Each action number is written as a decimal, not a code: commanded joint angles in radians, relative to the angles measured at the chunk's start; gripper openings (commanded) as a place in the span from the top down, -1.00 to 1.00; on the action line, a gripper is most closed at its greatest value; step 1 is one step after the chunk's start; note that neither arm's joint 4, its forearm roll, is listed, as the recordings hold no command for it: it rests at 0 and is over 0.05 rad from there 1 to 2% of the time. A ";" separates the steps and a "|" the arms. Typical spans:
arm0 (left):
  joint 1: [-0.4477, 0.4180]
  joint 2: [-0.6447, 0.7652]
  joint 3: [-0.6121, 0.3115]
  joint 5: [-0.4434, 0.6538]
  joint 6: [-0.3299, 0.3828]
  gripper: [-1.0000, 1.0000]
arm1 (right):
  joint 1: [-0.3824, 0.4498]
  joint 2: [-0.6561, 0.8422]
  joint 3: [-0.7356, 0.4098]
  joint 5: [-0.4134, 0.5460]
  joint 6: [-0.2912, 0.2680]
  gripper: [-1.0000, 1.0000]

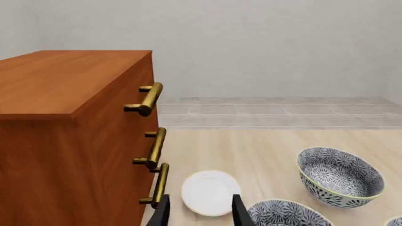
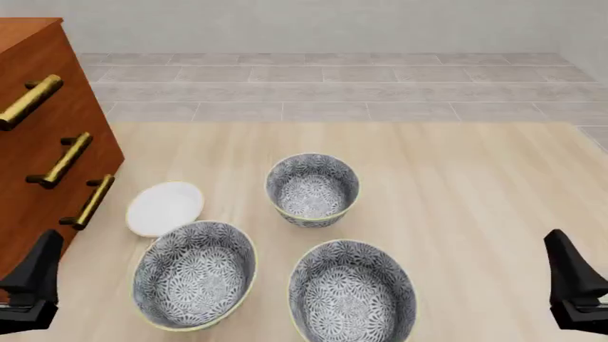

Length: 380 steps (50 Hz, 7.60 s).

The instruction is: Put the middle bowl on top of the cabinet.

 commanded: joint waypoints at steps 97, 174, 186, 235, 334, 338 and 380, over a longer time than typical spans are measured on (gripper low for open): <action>-0.195 0.547 -0.253 0.200 -0.086 -1.00 | -0.009 0.013 -0.001 -0.006 0.037 -1.00; -0.228 0.906 -0.018 -0.250 -0.197 -1.00 | -0.005 0.013 -0.002 0.000 0.034 -1.00; -0.230 0.945 -0.007 -0.296 -0.203 -1.00 | -0.006 0.011 -0.001 0.001 0.035 -1.00; -0.250 1.063 -0.003 -0.389 -0.232 1.00 | -0.002 0.020 -0.001 -0.005 0.034 -1.00; -0.246 0.895 -0.600 0.424 -0.517 1.00 | -0.001 0.026 0.000 -0.010 0.039 -1.00; -0.259 0.922 -0.609 0.436 -0.557 1.00 | 0.000 0.033 -0.001 -0.016 0.037 -1.00; -0.093 1.035 -0.983 0.694 -0.530 1.00 | -0.002 0.032 0.000 -0.017 0.040 -1.00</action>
